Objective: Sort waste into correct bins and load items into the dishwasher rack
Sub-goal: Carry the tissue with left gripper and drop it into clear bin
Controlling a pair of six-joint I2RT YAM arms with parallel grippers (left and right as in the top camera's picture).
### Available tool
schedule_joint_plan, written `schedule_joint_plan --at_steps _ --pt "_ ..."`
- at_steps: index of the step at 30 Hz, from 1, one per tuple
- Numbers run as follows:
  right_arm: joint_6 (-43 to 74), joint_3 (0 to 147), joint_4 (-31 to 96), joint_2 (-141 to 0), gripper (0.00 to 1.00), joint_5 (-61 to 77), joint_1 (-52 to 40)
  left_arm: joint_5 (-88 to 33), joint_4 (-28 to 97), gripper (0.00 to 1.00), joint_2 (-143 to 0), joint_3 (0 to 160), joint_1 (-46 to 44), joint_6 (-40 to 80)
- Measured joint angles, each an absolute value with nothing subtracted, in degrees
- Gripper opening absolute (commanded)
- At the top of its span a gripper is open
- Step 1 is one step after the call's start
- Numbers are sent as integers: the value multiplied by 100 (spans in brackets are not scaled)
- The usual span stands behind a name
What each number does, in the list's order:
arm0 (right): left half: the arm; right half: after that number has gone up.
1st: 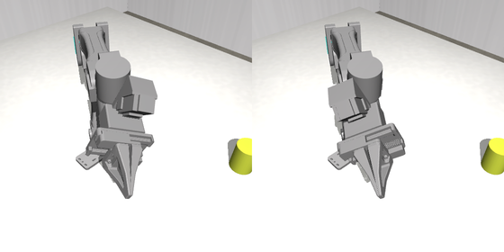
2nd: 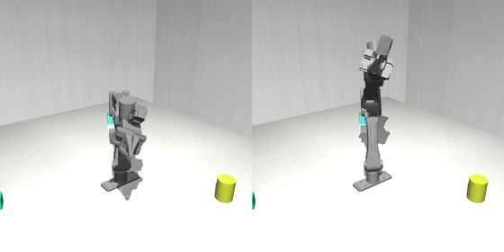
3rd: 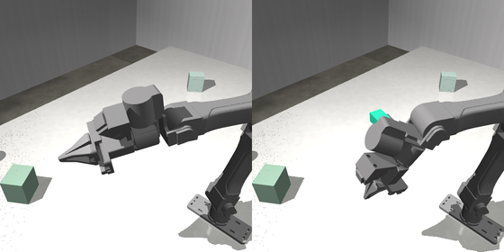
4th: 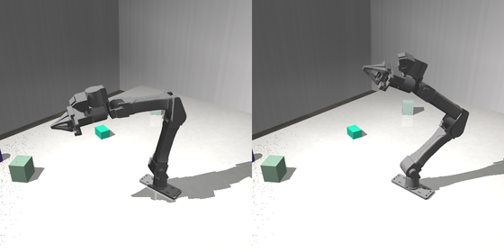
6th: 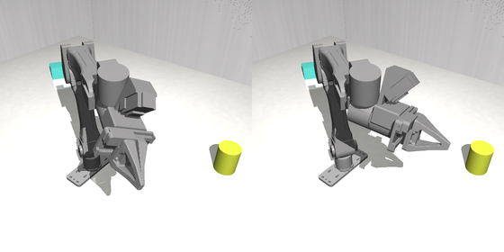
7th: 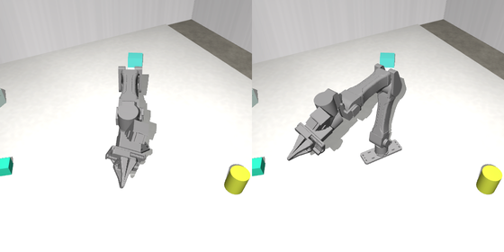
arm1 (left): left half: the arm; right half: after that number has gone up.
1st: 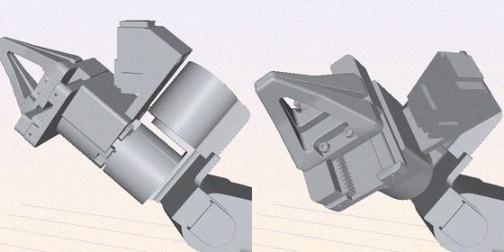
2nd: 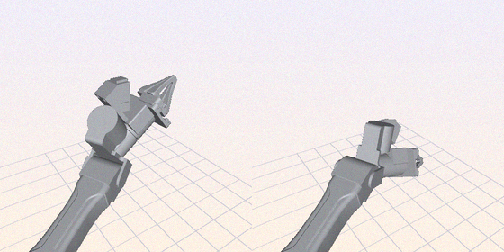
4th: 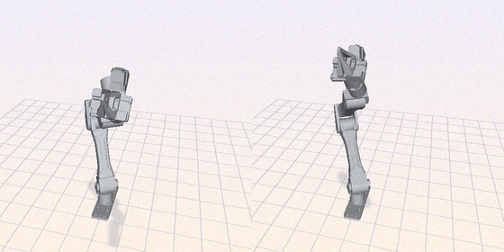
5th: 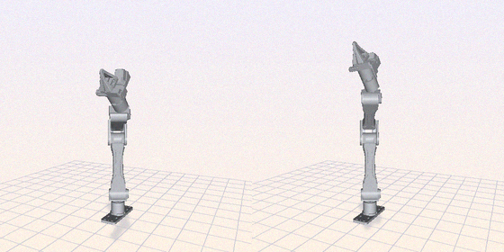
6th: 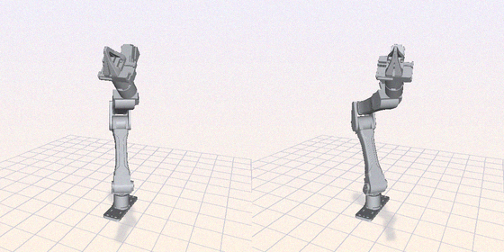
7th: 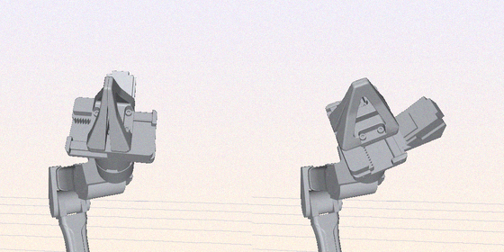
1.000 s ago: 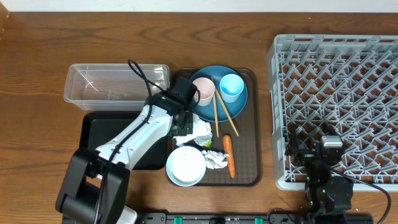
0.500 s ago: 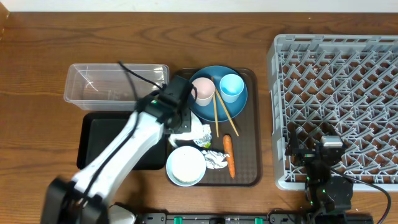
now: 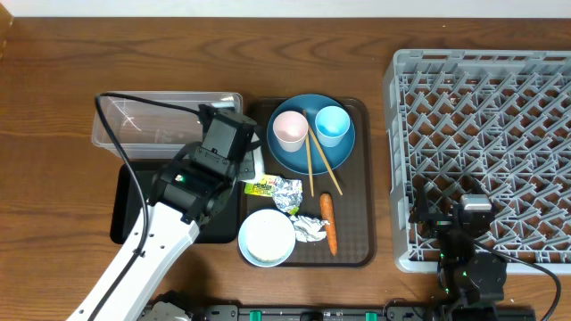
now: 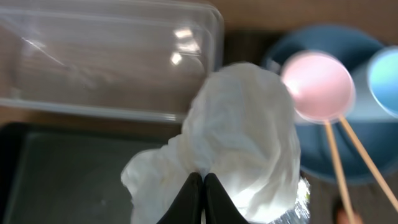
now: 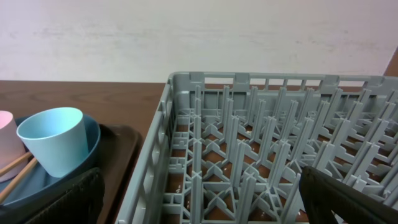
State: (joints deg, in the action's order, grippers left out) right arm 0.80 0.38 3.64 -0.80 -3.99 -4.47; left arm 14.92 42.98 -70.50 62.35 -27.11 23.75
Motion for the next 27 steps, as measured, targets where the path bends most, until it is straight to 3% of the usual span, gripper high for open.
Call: schedule_joint_plan --at_steps 9,27 --pt "80 36 366 -102 99 -399 -447 2613 3140 6 -7181 6239 -2576 1813" --pt "80 36 364 -102 99 -401 -447 3033 2139 6 -9146 6239 -777 1562"
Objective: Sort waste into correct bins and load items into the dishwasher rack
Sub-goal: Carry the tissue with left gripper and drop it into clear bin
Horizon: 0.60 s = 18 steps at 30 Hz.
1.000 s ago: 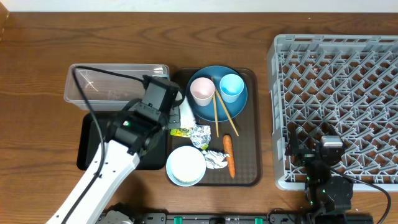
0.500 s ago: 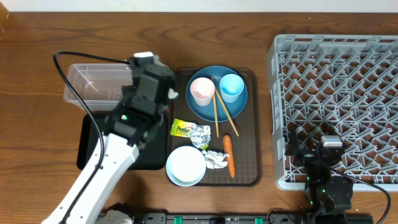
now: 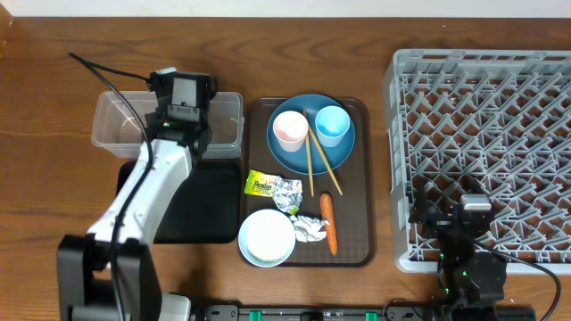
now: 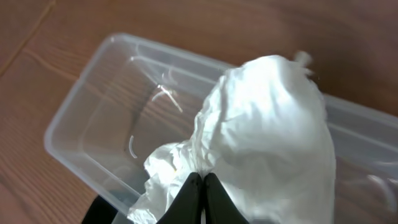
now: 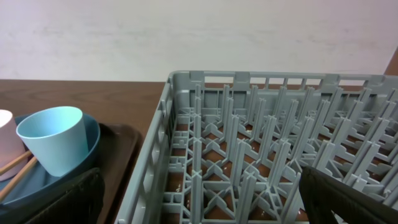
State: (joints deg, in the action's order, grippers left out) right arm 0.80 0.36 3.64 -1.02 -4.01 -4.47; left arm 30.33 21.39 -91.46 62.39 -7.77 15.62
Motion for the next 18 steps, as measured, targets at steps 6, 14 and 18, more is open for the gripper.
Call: schedule_joint_plan --at_steps 6,14,18 --pt "80 36 364 -102 99 -401 -447 2880 1929 38 -9295 6239 -670 1496" --pt "80 36 366 -102 99 -401 -447 2829 1925 100 -9227 6239 -659 1492" --pt "80 36 366 -102 99 -401 -447 2753 2123 98 -8774 6239 -727 1498"
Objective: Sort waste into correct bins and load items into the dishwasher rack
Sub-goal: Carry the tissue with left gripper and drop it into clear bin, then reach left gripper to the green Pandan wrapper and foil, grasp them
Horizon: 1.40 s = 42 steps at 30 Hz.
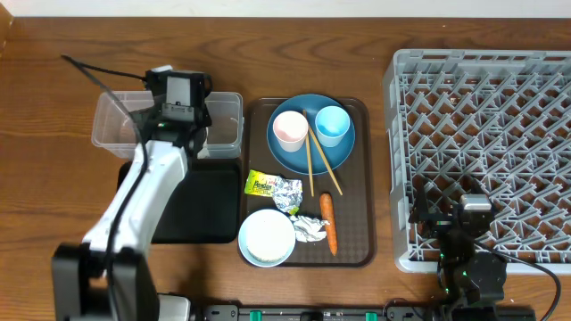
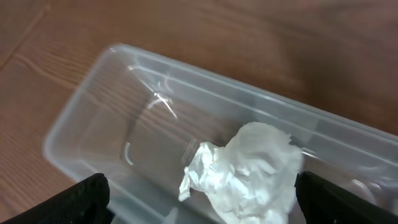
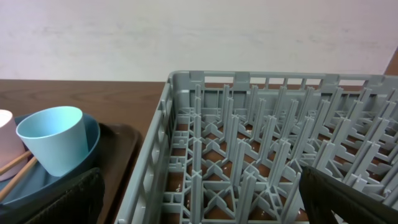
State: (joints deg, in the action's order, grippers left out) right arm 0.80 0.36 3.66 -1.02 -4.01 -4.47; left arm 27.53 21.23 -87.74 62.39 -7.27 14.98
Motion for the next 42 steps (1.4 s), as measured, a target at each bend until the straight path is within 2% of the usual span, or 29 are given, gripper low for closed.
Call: schedule_joint_plan --at_steps 4,10,16,28,42 --pt "80 36 364 -104 99 -401 -447 2123 2733 98 -7907 6239 -934 1503" --pt "80 36 364 -108 99 -401 -447 137 4344 98 -6617 6274 -1332 1500" --pt "80 36 366 -108 99 -401 -447 -871 5365 98 -6364 6272 -1765 1651" --pt "80 36 366 -108 99 -399 -447 -1035 4807 99 -7452 6141 -2880 2150" --pt "80 36 364 -108 99 -401 -447 -692 4451 98 -9314 6136 -3205 2272"
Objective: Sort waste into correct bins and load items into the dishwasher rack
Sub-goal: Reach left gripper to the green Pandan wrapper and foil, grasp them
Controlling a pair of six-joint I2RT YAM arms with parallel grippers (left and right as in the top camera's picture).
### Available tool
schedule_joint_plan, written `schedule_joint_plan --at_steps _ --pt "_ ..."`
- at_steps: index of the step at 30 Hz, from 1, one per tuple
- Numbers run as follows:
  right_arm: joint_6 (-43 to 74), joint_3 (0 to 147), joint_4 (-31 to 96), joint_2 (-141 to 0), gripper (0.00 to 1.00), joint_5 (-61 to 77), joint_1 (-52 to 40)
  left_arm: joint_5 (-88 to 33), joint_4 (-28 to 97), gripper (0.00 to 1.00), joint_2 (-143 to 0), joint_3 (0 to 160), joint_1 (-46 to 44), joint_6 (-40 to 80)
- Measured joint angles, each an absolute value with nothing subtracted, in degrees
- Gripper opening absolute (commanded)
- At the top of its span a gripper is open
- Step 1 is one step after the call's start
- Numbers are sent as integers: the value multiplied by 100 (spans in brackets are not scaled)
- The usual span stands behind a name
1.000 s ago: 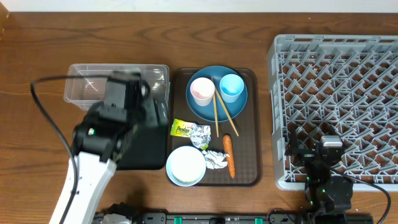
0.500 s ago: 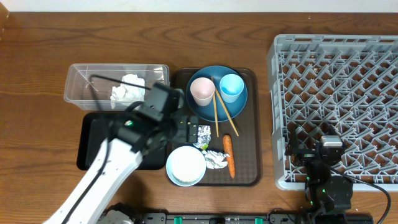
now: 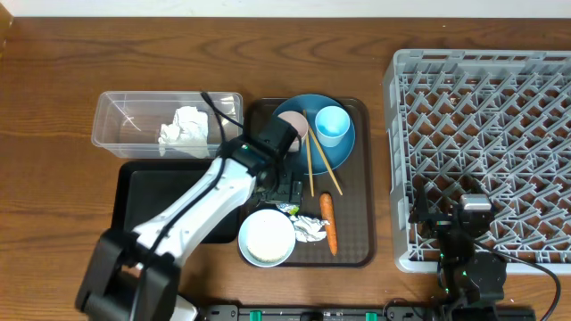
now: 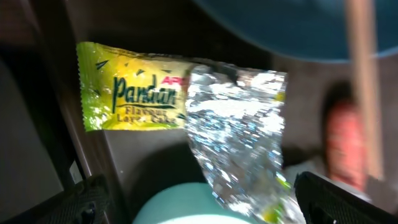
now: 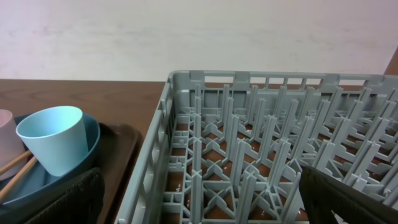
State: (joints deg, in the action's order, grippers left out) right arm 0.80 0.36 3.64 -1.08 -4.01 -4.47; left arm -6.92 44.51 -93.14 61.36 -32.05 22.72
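Note:
My left gripper [image 4: 199, 211] is open and hangs low over the green "Pandan" wrapper [image 4: 180, 102], whose silver foil end lies unfolded on the brown tray [image 3: 357, 223]. Its fingers [image 4: 93, 199] show at the bottom corners, with the pale bowl [image 4: 186, 208] between them. In the overhead view the left gripper [image 3: 278, 185] hides the wrapper. A crumpled white tissue [image 3: 183, 129] lies in the clear bin [image 3: 116, 107]. My right gripper [image 5: 199, 205] is open over the near left corner of the grey rack [image 5: 261, 143], holding nothing.
The blue plate [image 3: 294, 160] carries a pink cup, partly hidden, a blue cup [image 3: 332, 125] and chopsticks [image 3: 314, 169]. A carrot [image 3: 328, 221] and a foil ball [image 3: 310, 229] lie beside the bowl [image 3: 267, 237]. The black bin [image 3: 161, 209] sits below the clear bin.
My left gripper, then open above the clear bin with the tissue in it, is now over the brown tray, low above the green wrapper. The right arm has not moved.
My left gripper was shut on the white tissue by the tray's left edge. Then it held the tissue over the clear bin. Then it was open with the tissue lying in the bin. Now it is open over the wrapper on the tray.

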Motion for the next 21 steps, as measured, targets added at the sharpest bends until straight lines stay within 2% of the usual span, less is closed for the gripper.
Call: schedule_joint_plan --at_steps 21 --pt "80 38 366 -108 99 -401 -447 -292 3894 98 -10156 6077 -3205 2272"
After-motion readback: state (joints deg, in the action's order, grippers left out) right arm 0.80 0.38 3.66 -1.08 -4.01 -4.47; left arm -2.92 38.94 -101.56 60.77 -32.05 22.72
